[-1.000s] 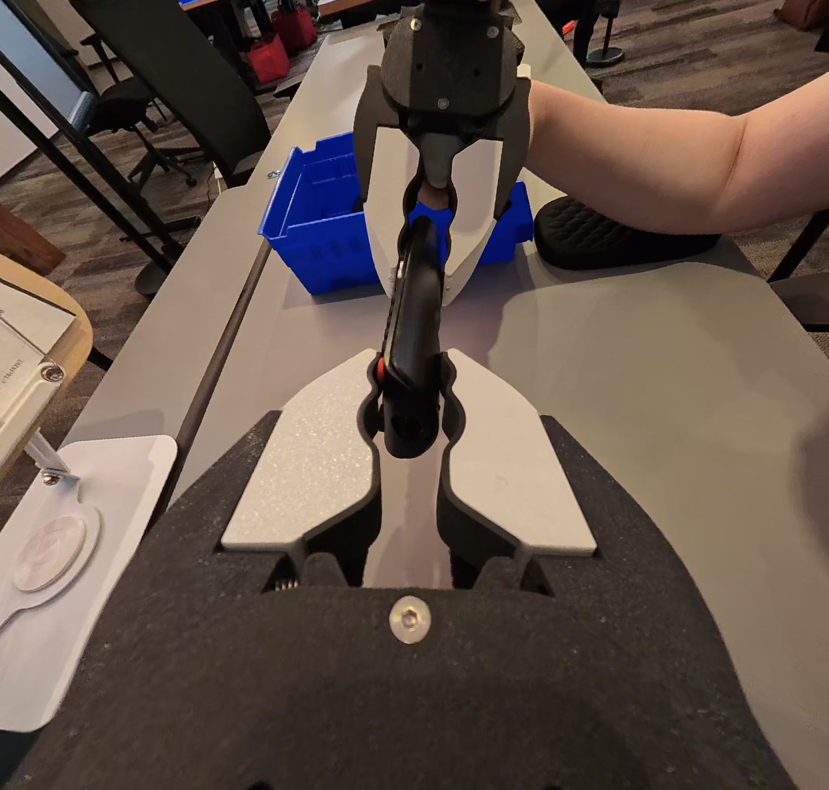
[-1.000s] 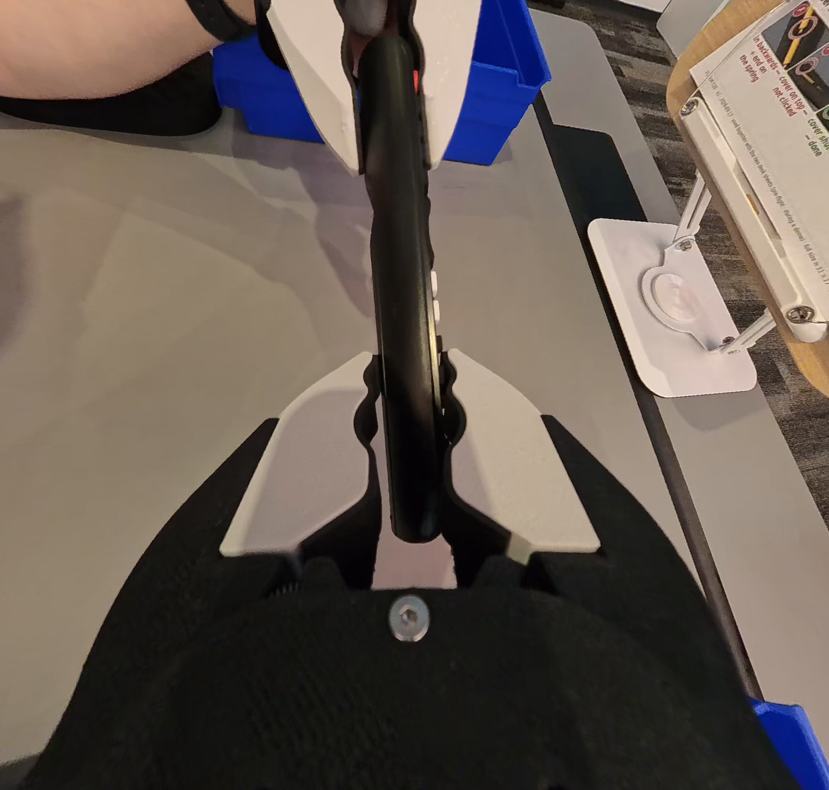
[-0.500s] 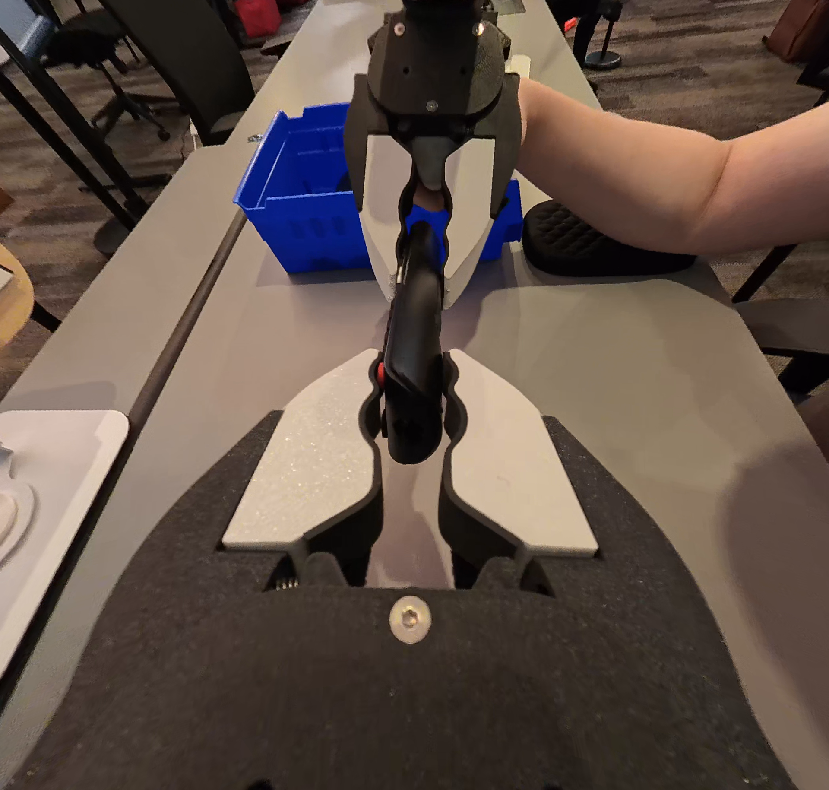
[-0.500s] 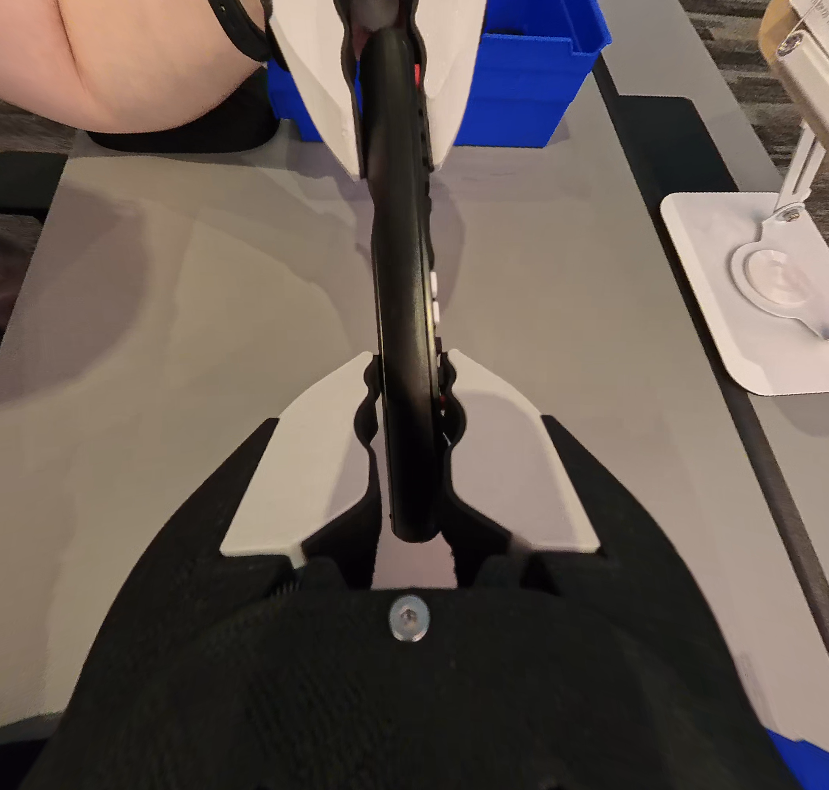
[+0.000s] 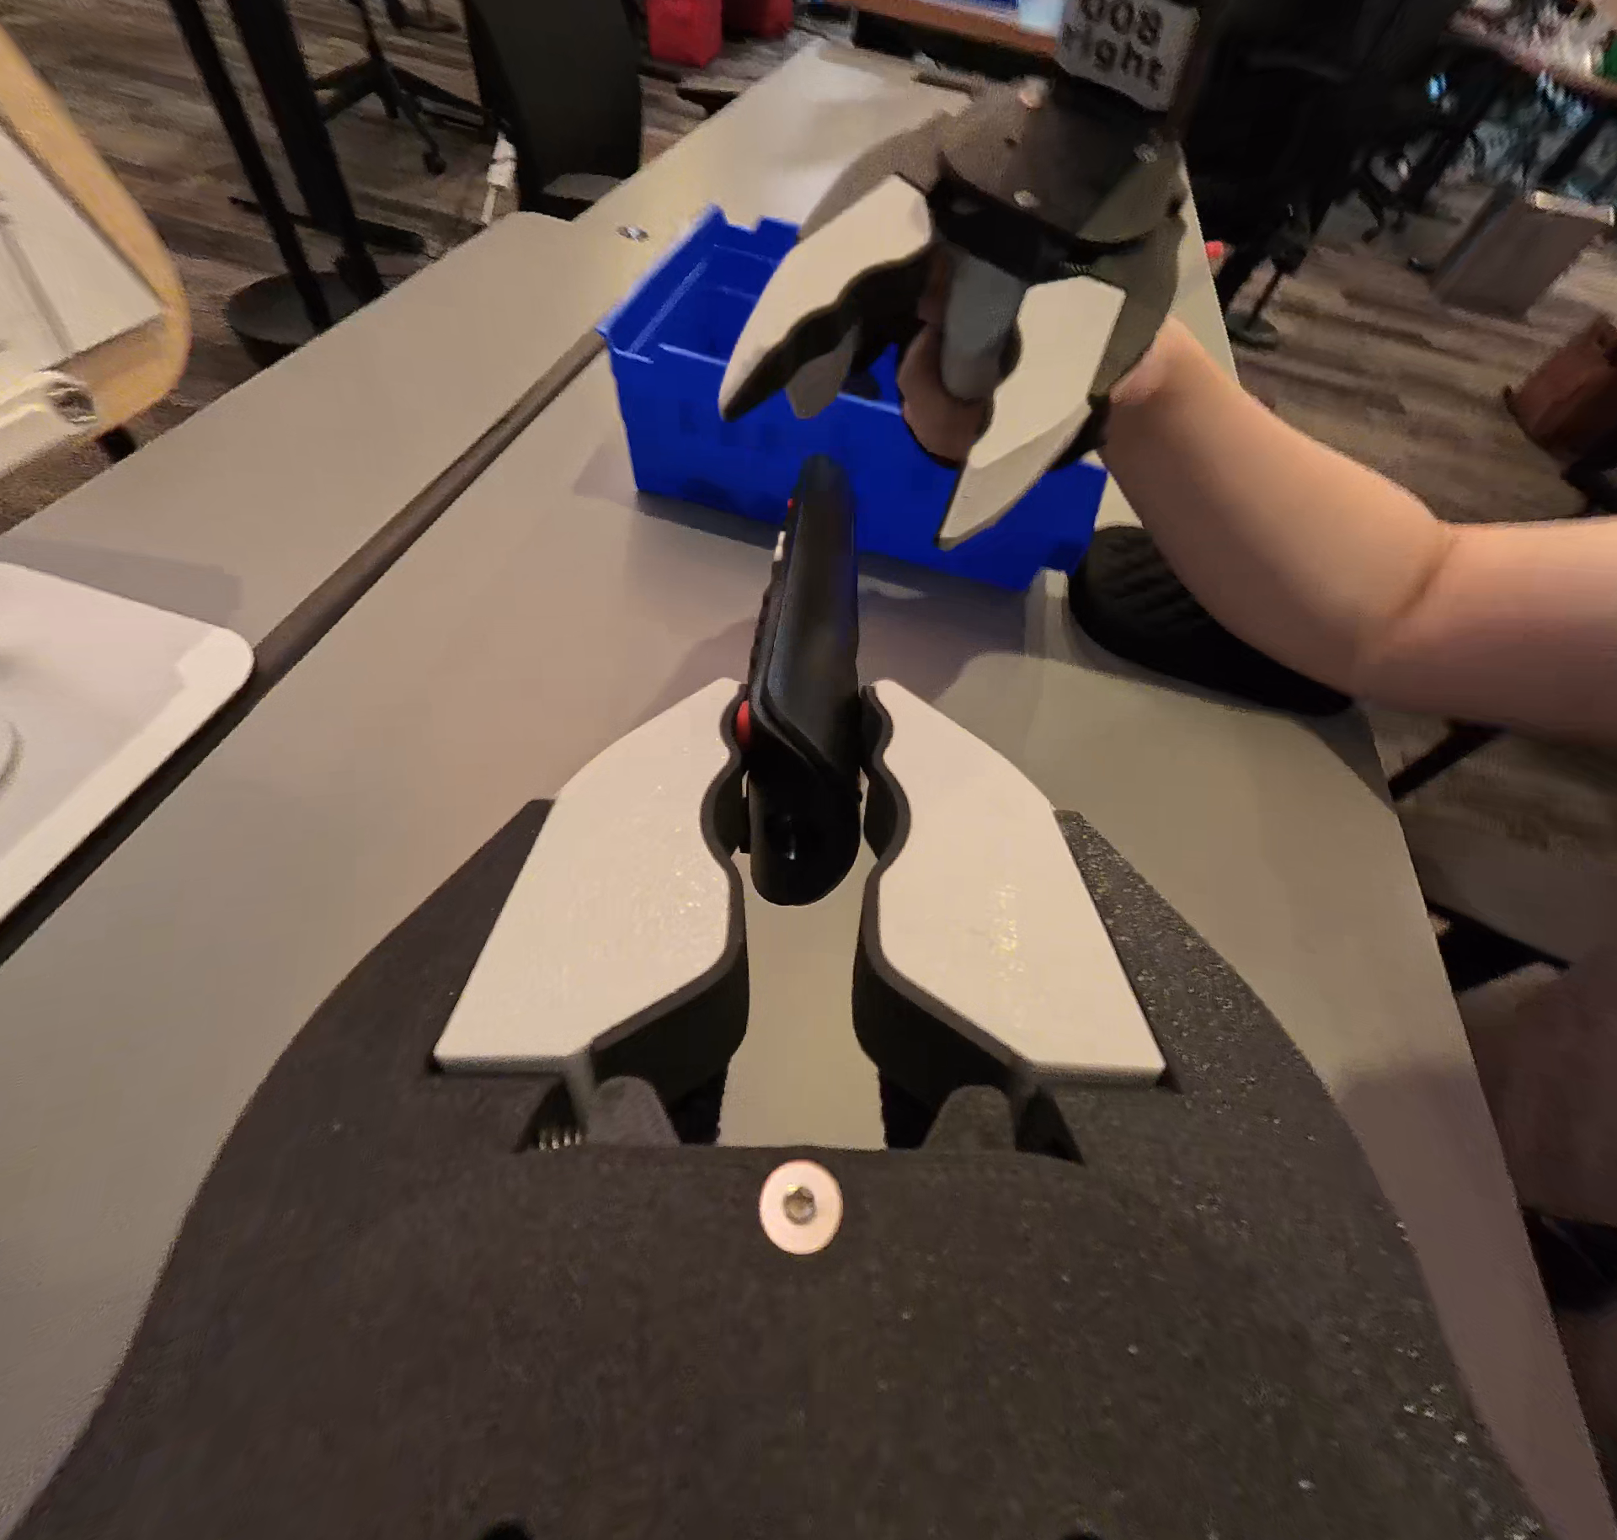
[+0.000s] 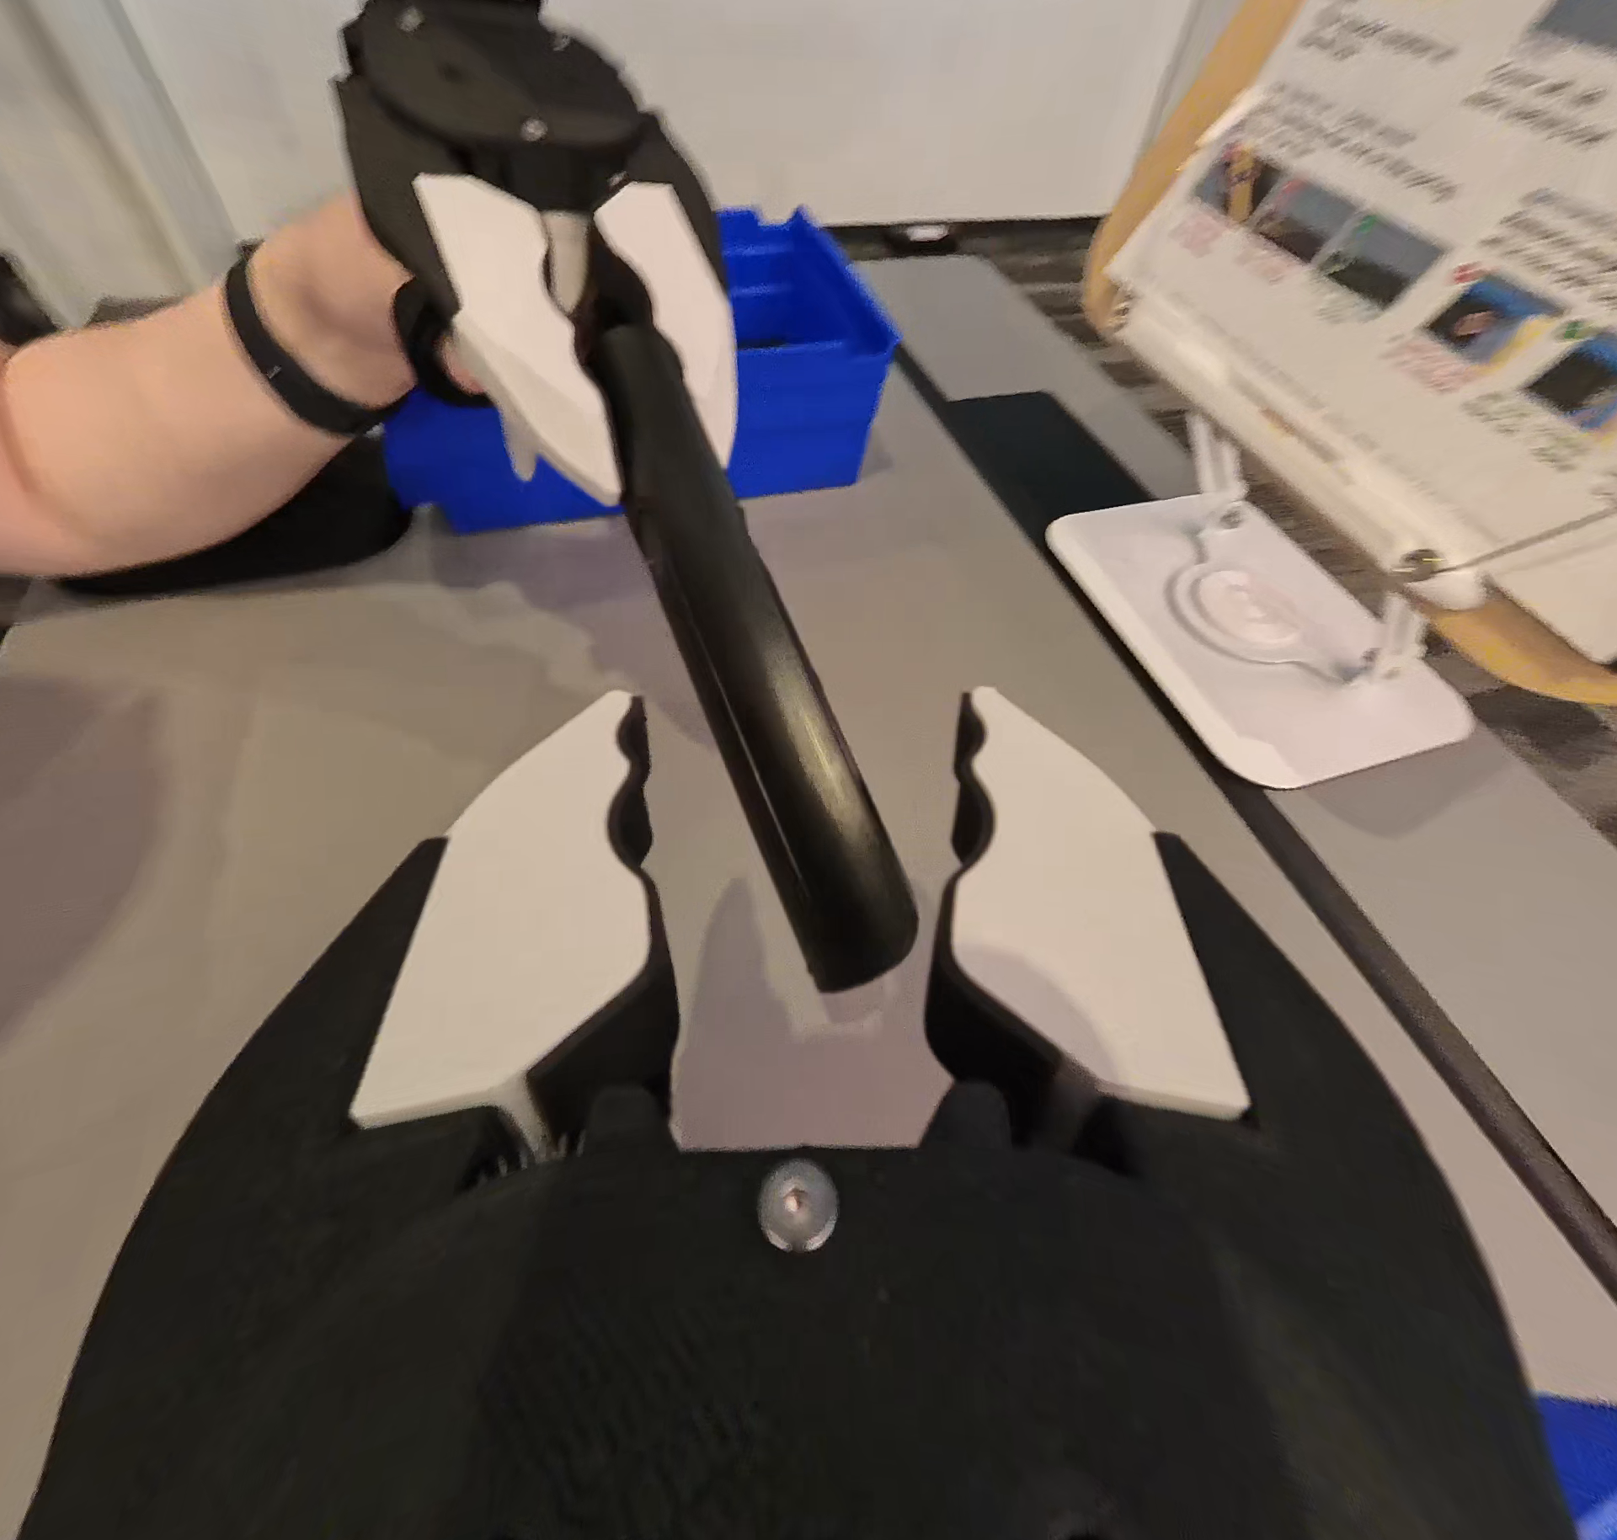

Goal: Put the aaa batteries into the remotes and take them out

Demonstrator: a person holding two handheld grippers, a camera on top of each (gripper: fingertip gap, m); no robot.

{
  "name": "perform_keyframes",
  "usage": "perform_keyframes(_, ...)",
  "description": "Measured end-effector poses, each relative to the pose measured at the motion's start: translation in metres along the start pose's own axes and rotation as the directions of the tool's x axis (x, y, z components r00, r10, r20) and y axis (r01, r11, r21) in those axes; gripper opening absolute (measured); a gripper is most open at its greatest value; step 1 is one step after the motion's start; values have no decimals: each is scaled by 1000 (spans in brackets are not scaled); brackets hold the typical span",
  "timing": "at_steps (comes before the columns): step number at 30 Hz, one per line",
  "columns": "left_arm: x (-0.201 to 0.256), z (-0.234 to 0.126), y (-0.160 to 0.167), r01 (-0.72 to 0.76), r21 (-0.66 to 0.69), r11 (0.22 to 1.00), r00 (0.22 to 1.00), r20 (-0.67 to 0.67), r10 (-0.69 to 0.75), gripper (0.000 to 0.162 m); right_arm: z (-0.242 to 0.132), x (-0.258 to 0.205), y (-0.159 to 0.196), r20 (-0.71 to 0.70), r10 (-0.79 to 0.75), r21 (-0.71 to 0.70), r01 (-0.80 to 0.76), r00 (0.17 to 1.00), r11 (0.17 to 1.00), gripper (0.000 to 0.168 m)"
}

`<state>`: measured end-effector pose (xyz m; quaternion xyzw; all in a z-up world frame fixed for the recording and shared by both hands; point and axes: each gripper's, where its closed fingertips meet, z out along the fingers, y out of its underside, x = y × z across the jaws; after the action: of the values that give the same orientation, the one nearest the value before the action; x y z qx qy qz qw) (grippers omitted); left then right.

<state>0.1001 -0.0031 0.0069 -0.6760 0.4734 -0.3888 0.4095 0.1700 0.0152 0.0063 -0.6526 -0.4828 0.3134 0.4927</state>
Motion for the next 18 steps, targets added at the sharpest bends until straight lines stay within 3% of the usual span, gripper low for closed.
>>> perform_keyframes(4,-9,-11,-14,121,112,986,992,10,-123,23,0,29,-15,-171,163,129,-142,972,982,105)
perform_keyframes(7,-16,-16,-20,162,176,971,985,27,-169,23,8,35,-20,-145,374,241,-334,916,911,132)
perform_keyframes(10,-16,-15,-23,136,214,967,988,36,-147,23,19,37,-12,-142,483,269,-436,864,859,138)
perform_keyframes(18,-4,-1,-29,90,275,957,994,31,-102,22,24,38,-7,-352,395,225,-333,849,916,137)
